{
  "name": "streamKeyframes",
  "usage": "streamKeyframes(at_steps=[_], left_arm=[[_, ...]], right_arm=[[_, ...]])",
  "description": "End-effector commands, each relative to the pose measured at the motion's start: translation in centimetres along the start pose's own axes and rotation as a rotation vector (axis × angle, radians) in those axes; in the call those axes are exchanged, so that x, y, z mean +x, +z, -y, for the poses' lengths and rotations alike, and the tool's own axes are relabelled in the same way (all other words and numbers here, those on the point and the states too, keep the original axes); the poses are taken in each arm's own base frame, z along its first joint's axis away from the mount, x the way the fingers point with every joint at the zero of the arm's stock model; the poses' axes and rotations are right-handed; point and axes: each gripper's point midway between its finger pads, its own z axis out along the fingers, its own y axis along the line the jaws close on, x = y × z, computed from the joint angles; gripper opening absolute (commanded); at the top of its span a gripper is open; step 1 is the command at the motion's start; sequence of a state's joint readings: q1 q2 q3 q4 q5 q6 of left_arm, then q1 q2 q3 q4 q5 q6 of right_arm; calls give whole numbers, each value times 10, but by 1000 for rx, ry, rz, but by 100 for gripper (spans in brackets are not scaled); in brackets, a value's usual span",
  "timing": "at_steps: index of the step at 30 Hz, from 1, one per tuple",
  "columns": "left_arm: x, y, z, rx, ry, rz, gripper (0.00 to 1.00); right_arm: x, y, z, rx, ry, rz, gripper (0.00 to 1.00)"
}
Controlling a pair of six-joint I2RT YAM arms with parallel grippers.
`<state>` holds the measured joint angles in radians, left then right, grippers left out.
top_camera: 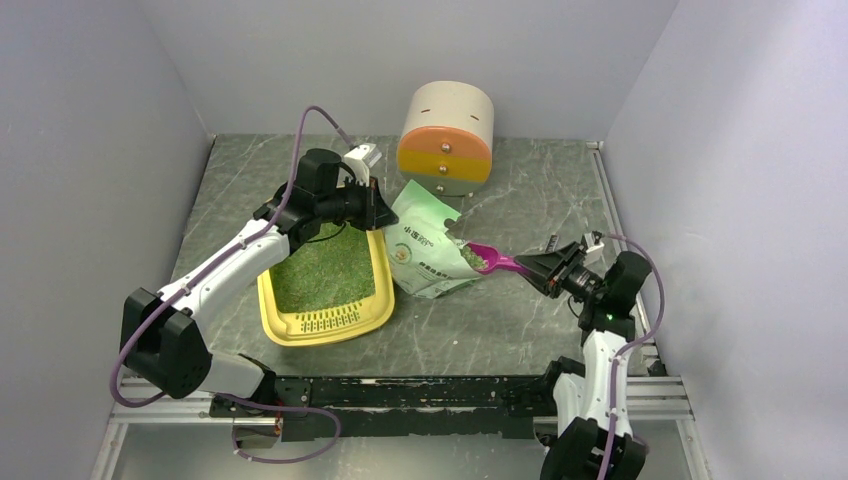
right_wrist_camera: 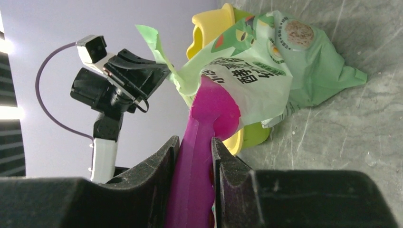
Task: Fill the litter box with clean litter
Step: 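Scoop the cat litter from the cat litter bag.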
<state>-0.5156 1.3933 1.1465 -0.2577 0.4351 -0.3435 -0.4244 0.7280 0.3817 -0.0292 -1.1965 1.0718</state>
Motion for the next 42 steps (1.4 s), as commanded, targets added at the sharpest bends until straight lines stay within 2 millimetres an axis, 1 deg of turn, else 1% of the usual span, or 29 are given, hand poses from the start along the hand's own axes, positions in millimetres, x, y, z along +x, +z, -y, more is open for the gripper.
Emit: streamKeyframes(at_steps=[1,3,4,6,8,9,11,12,13,15,16,17,19,20,21,23,24,26,29,32,35,36,37,39,41,42], left_arm=[[-32,-10,21,86,58,103,5],[-32,-9,22,91,56,103,5],[-32,-9,21,91,53,104,5],[-31,-9,21,92,52,100,5],[-32,-11,23,91,56,101,5],[-32,-12,23,89,57,102,5],[-31,-13,23,92,53,108,5],[-30,-13,24,97,53,107,5],[-31,-13,25,101,56,106,5],[-34,-15,27,104,70,99,5],[-34,-16,28,106,80,96,5],[-33,-18,29,112,89,96,8],[-30,-21,34,142,120,81,29],[-28,-22,37,159,133,72,40],[-27,-24,41,182,152,68,49],[-25,-27,49,238,193,50,68],[-25,-27,52,264,212,36,71],[-23,-25,55,310,241,-2,74],[-18,-19,53,368,281,-51,77],[-14,-14,53,441,314,-91,76],[-19,-12,61,512,364,-101,75],[-19,-11,60,520,367,-111,72],[-21,-9,61,525,373,-113,67],[-19,-8,62,549,366,-133,54],[-17,-8,62,560,361,-136,34],[-17,-8,62,554,360,-131,26]], right_arm=[[0,4,4,-14,81,25,0],[2,4,-7,-69,57,10,0],[4,5,-8,-78,56,-2,0],[10,4,-4,-66,45,-47,0],[11,6,4,-27,40,-59,0],[13,10,-1,-36,25,-63,0],[21,21,-16,-96,6,-83,0],[24,26,-19,-105,6,-95,0],[25,28,-17,-97,5,-114,0],[19,27,-3,-48,8,-101,0],[18,27,0,-49,12,-91,0],[19,26,-2,-72,22,-85,0],[21,24,-11,-119,37,-95,0],[21,24,-12,-124,15,-95,0],[20,23,-8,-103,21,-93,0],[20,22,-9,-88,-4,-91,0],[19,20,-9,-89,-9,-87,0],[19,15,-10,-102,1,-78,0],[19,8,-9,-126,23,-64,0],[20,5,-8,-131,36,-65,0],[21,3,-10,-128,18,-79,0],[21,3,-9,-122,15,-78,0],[20,3,-8,-115,17,-75,0],[17,0,-4,-107,27,-58,0],[15,-3,-3,-117,40,-38,0],[15,-5,-3,-127,44,-36,0]])
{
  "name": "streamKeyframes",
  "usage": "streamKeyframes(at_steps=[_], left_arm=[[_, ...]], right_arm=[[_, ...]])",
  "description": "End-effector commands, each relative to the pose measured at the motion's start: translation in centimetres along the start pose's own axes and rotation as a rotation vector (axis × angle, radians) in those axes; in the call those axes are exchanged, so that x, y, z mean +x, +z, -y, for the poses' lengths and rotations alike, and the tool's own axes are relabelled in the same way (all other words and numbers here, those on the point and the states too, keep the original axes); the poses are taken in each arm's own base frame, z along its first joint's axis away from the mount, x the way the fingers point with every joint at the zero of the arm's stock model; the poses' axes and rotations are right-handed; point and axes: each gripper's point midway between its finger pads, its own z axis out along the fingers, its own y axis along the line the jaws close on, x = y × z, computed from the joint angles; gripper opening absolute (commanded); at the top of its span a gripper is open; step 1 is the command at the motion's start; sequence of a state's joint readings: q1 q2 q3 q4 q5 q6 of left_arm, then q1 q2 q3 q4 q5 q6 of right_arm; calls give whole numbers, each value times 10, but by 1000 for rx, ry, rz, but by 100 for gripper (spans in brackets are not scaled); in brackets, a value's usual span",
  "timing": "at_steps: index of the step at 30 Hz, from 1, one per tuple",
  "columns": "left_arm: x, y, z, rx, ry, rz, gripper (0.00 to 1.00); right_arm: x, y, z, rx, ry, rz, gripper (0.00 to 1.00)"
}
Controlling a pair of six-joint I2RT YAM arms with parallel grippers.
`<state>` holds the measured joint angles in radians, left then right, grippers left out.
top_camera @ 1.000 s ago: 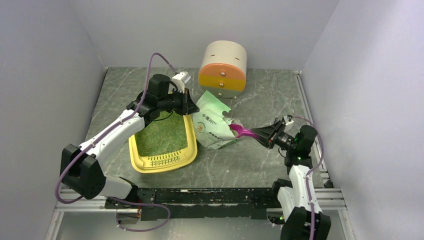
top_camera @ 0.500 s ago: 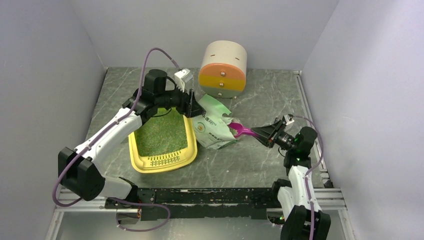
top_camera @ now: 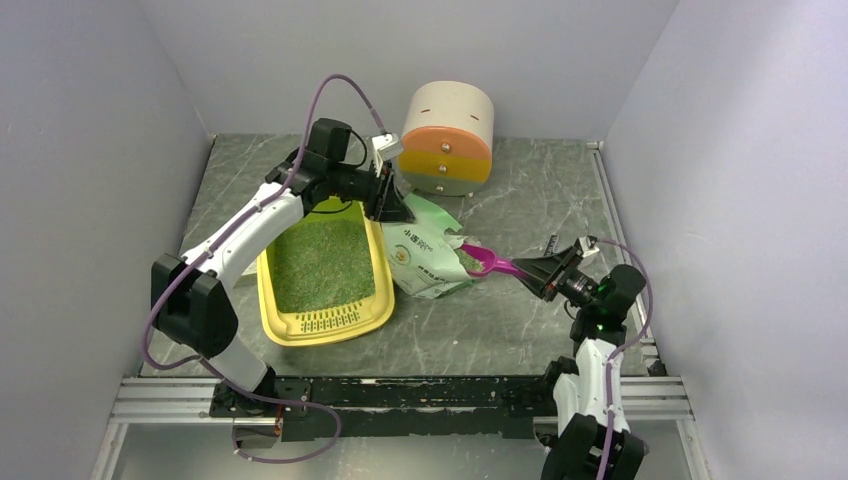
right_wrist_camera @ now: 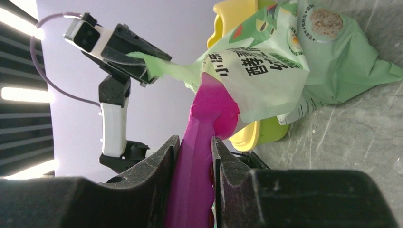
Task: Fill the litter box with clean litter
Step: 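Scoop the cat litter from the cat litter bag.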
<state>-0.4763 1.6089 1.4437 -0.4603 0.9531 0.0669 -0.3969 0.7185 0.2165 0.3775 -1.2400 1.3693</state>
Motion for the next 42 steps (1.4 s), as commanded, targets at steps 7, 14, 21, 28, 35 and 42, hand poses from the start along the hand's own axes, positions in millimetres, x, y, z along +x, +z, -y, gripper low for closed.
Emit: streamKeyframes(at_steps=[7,14,21,28,35,42], left_arm=[[-6,-12,10,-13,65,33,5],[-20,-40,-24,-255,-13,205,5],[-11,-43,-27,-277,-5,190,5],[-3,-47,-44,-387,-88,211,5],[-7,-46,-45,-382,-108,223,5],[7,-46,-63,-468,-193,204,5]], right_arm=[[2,-13,-3,-34,6,10,0],[0,-15,-1,-66,65,85,0],[2,-15,2,-79,134,94,0],[6,-15,8,-88,203,87,0],[-2,-12,18,5,149,83,0],[-4,-13,7,-54,159,95,0]])
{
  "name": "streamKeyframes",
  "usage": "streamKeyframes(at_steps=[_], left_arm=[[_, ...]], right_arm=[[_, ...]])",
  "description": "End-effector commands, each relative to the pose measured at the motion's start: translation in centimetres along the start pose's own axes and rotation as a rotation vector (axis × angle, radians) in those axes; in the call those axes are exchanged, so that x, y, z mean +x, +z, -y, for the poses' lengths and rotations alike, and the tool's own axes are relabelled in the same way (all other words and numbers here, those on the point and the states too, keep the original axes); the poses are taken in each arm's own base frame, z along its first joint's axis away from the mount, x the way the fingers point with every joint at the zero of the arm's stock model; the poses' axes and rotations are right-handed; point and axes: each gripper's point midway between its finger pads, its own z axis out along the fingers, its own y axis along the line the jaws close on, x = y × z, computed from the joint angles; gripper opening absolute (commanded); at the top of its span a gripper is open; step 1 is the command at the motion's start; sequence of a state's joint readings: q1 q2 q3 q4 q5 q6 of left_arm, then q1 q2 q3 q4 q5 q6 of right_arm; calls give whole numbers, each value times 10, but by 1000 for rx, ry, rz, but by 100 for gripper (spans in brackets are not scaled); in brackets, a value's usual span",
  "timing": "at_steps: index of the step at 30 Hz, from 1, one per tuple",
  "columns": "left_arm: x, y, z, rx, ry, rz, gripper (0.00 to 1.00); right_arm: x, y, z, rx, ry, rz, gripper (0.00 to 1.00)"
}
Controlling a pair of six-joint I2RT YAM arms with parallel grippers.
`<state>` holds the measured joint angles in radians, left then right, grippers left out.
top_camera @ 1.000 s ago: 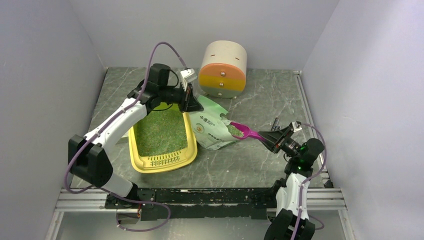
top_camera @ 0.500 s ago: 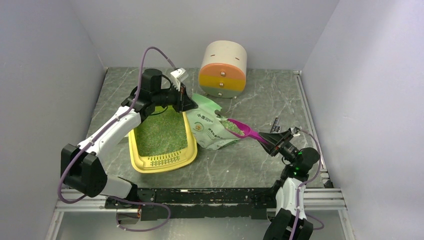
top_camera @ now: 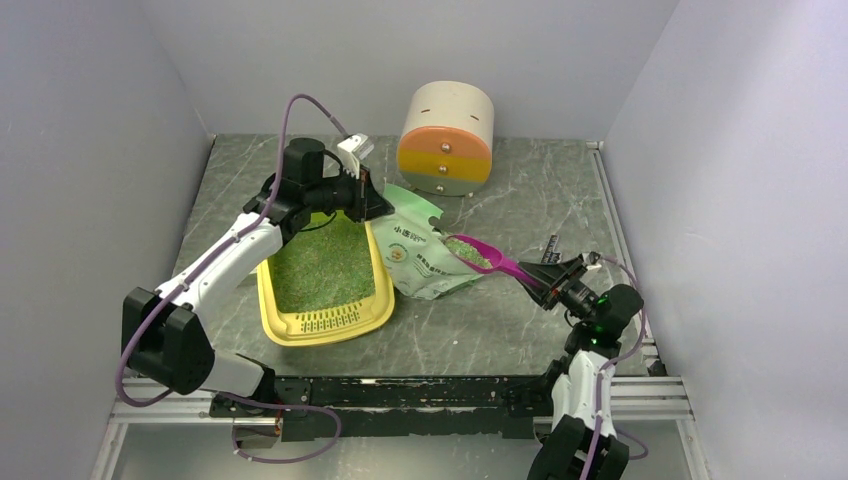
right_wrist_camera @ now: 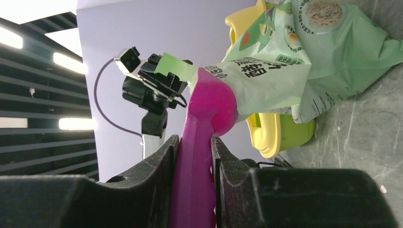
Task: Fill the litter box with clean litter
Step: 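Scoop the cat litter from the cat litter bag, then pour the cat litter into the litter box.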
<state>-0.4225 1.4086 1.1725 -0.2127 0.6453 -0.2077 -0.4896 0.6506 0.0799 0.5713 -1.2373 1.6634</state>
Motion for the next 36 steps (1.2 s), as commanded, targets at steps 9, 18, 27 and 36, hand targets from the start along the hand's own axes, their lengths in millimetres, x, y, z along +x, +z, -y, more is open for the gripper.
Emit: streamKeyframes(at_steps=[9,18,27,36], left_arm=[[1,7,-31,-112,-53,18,5],[4,7,-32,-116,-65,10,5],[1,8,-32,-112,-63,10,5],[0,7,-25,-86,-68,10,5]], right_arm=[[0,0,-11,-9,-57,-15,0],[0,1,-20,-29,-66,-17,0],[-1,1,-36,-78,-75,-2,0],[-2,2,-45,-78,-99,-13,0]])
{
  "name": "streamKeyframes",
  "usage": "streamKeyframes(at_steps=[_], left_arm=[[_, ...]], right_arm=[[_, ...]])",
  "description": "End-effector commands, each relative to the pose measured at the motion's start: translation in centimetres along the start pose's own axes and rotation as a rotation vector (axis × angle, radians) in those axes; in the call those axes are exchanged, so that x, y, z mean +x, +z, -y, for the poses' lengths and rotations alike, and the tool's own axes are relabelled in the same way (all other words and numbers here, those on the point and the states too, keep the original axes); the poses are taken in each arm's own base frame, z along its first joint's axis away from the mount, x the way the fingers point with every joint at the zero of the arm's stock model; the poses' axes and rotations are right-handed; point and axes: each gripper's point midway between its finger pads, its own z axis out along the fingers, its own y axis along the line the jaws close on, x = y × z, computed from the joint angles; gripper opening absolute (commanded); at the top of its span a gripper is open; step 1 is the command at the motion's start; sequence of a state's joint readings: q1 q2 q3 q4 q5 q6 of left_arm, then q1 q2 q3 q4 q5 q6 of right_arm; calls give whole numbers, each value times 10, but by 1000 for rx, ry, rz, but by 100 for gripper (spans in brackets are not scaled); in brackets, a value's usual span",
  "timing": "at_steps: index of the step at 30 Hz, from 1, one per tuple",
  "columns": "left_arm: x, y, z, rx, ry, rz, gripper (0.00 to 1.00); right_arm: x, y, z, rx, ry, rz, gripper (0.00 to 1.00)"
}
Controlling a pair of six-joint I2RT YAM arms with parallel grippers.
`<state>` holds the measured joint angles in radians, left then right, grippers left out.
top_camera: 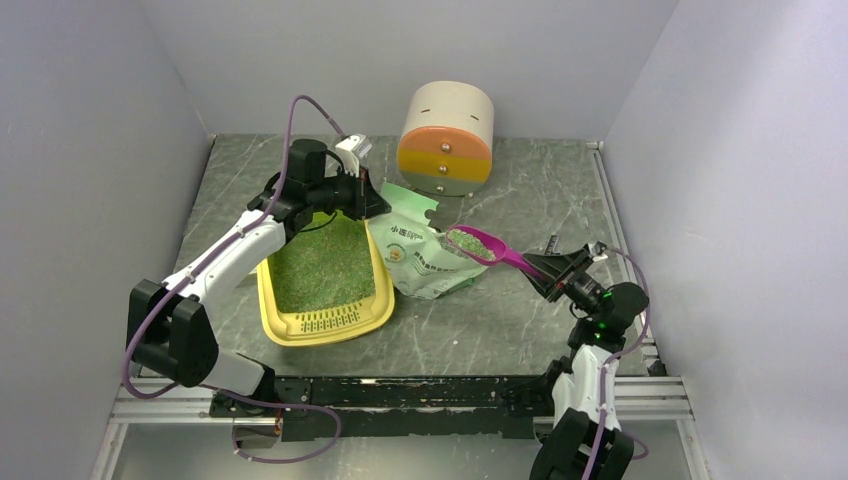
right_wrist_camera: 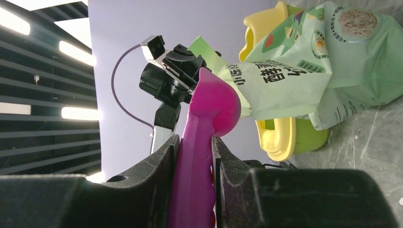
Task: Fill the litter box with clean litter
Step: Pour the cat litter into the litter box.
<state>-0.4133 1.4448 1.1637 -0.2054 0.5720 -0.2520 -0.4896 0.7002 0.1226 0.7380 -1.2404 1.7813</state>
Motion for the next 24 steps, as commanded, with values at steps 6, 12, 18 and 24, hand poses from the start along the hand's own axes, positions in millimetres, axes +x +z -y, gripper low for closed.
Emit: streamKeyframes(at_steps=[6,12,18,24], left_arm=[[-13,-1,2,10,-7,24,5],[-14,0,7,41,-13,7,8],[-13,-2,10,50,-10,0,14],[-16,-4,13,57,-12,7,24]], right_arm=[[4,4,-22,-26,-84,-31,0],[8,6,-33,-34,-99,-37,0],[14,10,-44,-20,-118,-50,0],[23,10,-53,-37,-115,-49,0]])
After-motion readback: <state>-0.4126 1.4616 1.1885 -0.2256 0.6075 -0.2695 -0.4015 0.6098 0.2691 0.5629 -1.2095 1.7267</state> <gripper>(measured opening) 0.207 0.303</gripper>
